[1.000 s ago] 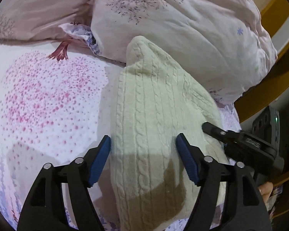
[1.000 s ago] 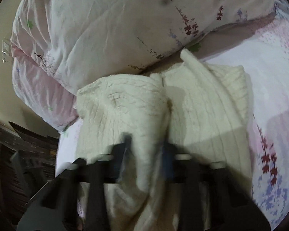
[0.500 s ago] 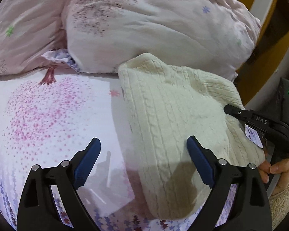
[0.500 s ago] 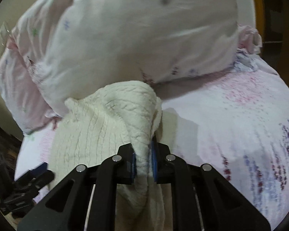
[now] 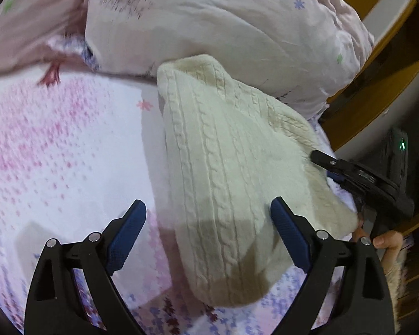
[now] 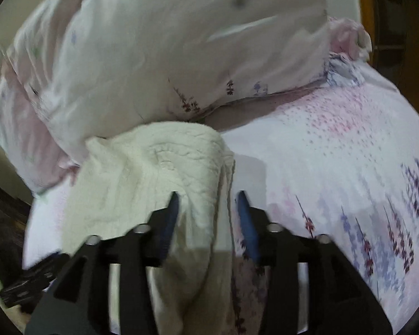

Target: Fold small clothes

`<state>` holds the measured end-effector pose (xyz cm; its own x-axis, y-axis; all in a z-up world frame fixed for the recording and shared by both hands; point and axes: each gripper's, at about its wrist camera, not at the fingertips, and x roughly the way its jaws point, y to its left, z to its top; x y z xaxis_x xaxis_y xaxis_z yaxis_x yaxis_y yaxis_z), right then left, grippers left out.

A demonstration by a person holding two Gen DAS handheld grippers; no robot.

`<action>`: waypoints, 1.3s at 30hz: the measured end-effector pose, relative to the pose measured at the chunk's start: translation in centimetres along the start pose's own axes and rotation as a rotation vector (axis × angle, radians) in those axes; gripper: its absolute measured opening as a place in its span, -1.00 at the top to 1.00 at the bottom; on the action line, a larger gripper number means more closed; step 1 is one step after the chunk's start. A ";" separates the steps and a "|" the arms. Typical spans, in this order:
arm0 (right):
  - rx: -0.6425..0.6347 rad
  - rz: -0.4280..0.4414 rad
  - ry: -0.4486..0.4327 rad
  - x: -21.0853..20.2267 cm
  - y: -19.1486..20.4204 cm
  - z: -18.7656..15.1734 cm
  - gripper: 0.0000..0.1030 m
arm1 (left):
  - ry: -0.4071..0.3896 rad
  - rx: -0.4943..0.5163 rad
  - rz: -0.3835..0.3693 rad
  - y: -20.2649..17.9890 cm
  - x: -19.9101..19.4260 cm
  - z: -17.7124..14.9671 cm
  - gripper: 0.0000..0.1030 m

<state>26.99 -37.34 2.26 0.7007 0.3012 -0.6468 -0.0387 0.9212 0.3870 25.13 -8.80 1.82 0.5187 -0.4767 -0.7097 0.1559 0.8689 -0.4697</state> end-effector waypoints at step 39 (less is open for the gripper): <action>0.064 0.209 0.077 5.3 -1.1 6.0 0.85 | 0.032 -0.266 -0.160 4.5 5.6 8.7 0.45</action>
<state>34.98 -38.23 2.34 0.6261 0.5037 -0.5953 -0.1303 0.8202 0.5570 36.07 -6.45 0.29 0.4775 -0.6125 -0.6299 0.0055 0.7190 -0.6950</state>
